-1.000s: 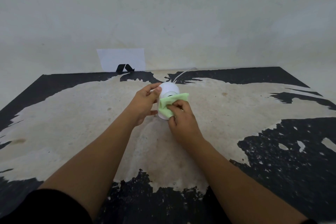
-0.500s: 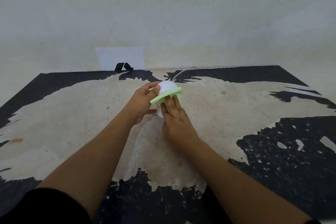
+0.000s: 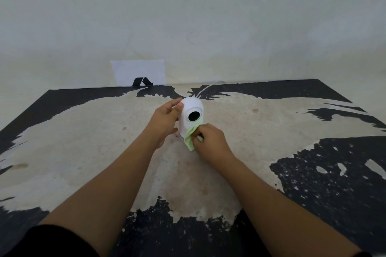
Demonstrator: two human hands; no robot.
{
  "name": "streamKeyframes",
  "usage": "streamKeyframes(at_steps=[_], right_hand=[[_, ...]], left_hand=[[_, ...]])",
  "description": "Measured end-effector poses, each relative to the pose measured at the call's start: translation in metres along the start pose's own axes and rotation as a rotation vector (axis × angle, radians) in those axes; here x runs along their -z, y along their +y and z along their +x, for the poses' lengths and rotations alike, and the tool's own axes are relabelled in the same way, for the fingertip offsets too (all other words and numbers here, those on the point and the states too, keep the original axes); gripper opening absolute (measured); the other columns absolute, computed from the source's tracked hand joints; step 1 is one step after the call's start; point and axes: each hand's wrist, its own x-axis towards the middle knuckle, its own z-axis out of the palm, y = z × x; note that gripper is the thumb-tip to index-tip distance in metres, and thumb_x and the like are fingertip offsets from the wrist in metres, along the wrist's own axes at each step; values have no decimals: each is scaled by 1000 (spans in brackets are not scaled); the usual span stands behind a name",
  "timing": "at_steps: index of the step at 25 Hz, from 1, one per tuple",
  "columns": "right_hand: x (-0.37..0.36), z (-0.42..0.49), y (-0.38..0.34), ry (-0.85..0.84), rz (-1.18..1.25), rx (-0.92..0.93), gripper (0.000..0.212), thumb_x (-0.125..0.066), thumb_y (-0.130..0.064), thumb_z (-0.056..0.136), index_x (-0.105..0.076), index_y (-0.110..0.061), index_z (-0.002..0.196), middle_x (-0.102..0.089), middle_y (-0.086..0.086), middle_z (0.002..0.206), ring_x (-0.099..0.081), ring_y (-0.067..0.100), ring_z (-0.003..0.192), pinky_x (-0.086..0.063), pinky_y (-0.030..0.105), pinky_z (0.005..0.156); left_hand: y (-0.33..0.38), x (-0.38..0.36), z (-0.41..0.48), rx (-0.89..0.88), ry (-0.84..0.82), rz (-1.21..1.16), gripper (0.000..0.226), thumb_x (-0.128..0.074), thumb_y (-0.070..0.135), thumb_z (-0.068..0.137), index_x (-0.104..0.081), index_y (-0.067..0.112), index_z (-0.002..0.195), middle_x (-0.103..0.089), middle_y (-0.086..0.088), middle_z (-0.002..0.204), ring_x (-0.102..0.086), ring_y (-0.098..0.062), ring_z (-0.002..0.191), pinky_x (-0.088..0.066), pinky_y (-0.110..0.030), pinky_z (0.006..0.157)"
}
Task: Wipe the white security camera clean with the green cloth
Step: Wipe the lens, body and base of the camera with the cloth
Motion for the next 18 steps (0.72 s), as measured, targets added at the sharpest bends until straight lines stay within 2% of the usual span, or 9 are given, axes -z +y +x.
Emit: streamKeyframes(at_steps=[3, 4, 6, 8, 9, 12, 14, 16, 18], right_hand=[[8, -8, -3, -9, 347, -96, 10, -62, -15, 83, -61, -18, 92, -63, -4, 87, -60, 12, 80, -46, 12, 69], [11, -9, -4, -11, 520, -127, 14, -63, -13, 83, -61, -18, 96, -64, 0, 89, -63, 16, 82, -52, 19, 75], [16, -10, -6, -47, 789, -163, 19, -61, -8, 86, -62, -15, 103, -67, 9, 93, -66, 21, 84, -58, 31, 76], [21, -8, -9, -100, 971, -188, 19, -58, -2, 88, -61, -13, 103, -71, 9, 89, -69, 18, 80, -57, 27, 68], [24, -6, -10, -133, 1015, -206, 19, -57, 0, 88, -61, -13, 101, -72, 8, 86, -70, 17, 78, -57, 25, 65], [35, 2, -8, -209, 883, -214, 11, -55, -8, 91, -64, -13, 94, -71, 7, 87, -68, 19, 79, -57, 27, 60], [44, 13, -5, -102, 651, -176, 14, -53, -15, 92, -65, -15, 98, -68, 4, 96, -63, 19, 87, -57, 29, 65], [52, 25, -4, 20, 406, -56, 28, -50, -20, 93, -58, -24, 120, -59, -2, 123, -57, 15, 105, -50, 29, 87], [52, 33, -8, -61, 222, 113, 43, -46, -25, 96, -41, -31, 138, -34, -5, 150, -35, 11, 134, -27, 21, 103]], left_hand=[[-3, -4, -21, -233, 356, 153, 25, -48, 33, 95, -64, 21, 110, -67, 5, 101, -58, -9, 86, -51, -36, 86], [-5, -6, -33, -288, 388, 163, 22, -46, 31, 96, -64, 22, 104, -65, 8, 91, -56, -5, 77, -50, -31, 78], [-11, -8, -56, -305, 205, 157, 18, -47, 29, 96, -62, 27, 105, -62, 10, 83, -55, 0, 64, -46, -23, 64], [-20, -9, -69, -268, -38, 238, 26, -54, 29, 93, -58, 33, 118, -64, 7, 86, -58, -1, 59, -48, -19, 58], [-25, -10, -70, -291, -81, 323, 31, -58, 28, 91, -57, 35, 121, -65, 5, 85, -58, -4, 57, -49, -18, 57], [-32, -7, -62, -351, 70, 369, 19, -60, 20, 90, -63, 33, 104, -67, 1, 71, -55, -5, 52, -48, -21, 57], [-34, 1, -57, -297, 185, 296, 12, -58, 18, 90, -66, 28, 91, -66, 1, 71, -55, -5, 56, -46, -24, 61], [-37, 10, -48, -255, 308, 362, 7, -60, 21, 88, -66, 20, 86, -65, -3, 85, -57, -13, 70, -47, -30, 69], [-35, 13, -37, -286, 395, 519, 8, -61, 20, 86, -63, 14, 81, -62, -4, 97, -58, -17, 83, -48, -33, 76]])
